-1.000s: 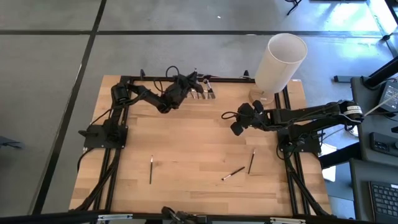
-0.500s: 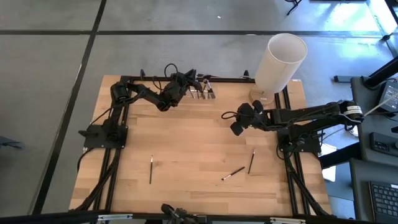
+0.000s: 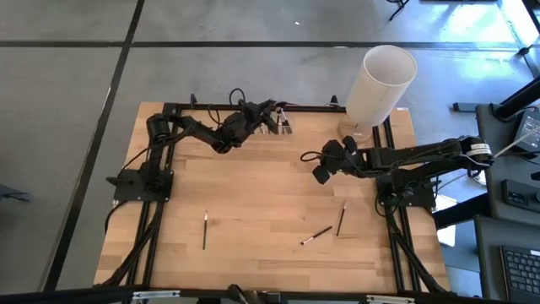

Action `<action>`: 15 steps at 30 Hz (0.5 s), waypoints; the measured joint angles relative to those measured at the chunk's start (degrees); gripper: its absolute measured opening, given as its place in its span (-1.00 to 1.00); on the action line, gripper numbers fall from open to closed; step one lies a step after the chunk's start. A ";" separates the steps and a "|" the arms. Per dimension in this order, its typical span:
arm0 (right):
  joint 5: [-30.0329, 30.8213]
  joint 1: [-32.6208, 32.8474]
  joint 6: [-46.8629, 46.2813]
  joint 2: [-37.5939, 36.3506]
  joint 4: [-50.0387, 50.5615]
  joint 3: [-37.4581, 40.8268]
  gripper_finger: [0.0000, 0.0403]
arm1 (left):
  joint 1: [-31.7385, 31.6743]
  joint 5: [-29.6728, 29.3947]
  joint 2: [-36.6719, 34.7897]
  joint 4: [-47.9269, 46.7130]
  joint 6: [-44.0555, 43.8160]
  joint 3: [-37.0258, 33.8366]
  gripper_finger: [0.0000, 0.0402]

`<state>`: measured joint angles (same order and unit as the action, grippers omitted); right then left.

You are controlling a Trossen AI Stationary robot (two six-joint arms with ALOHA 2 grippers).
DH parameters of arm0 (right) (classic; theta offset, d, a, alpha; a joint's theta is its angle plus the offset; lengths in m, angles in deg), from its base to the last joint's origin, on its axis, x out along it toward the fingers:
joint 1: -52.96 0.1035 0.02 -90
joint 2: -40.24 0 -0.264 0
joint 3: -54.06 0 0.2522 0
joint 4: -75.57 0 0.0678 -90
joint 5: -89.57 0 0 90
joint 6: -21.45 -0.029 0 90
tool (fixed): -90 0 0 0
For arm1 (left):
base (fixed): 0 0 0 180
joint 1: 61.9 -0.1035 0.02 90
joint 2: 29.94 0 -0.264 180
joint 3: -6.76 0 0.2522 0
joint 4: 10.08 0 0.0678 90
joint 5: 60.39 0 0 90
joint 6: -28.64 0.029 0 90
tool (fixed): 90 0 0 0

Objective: Put items in baskets/containers
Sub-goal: Put the black eyeshadow brush into the transparent organizer

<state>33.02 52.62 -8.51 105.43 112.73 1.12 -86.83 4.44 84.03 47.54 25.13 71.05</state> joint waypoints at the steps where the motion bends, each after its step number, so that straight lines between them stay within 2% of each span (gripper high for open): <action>1: 0.00 0.00 -0.02 0.00 0.02 0.00 -0.42 | 0.38 1.58 -1.45 -2.85 0.20 0.00 -0.70; 3: -0.01 0.00 -0.49 0.00 0.04 0.00 -0.42 | 1.09 2.81 -4.68 -11.90 -1.11 1.11 -0.69; 6: 0.00 -0.03 -0.83 0.00 -0.04 0.02 -0.42 | 1.27 3.31 -8.90 -36.66 -4.05 6.59 -0.66; 8: -0.02 -0.32 -0.92 0.00 -0.37 0.02 -0.42 | 0.93 5.06 -10.09 -54.12 -5.25 12.17 -0.62; 10: -0.02 -0.37 -1.23 0.00 -0.83 0.02 -0.42 | 0.66 8.01 -10.10 -67.17 -6.27 17.83 -0.58; 12: -0.25 -0.37 -1.30 0.00 -1.22 0.02 -0.42 | 0.33 10.80 -10.10 -76.34 -7.24 22.41 -0.52; 15: -2.23 -0.37 -1.35 0.00 -1.31 0.02 -0.42 | 0.32 13.34 -10.14 -84.46 -7.74 27.02 -0.41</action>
<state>30.80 52.25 -9.85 105.43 111.42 1.14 -86.52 17.77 73.89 -36.93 17.39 98.06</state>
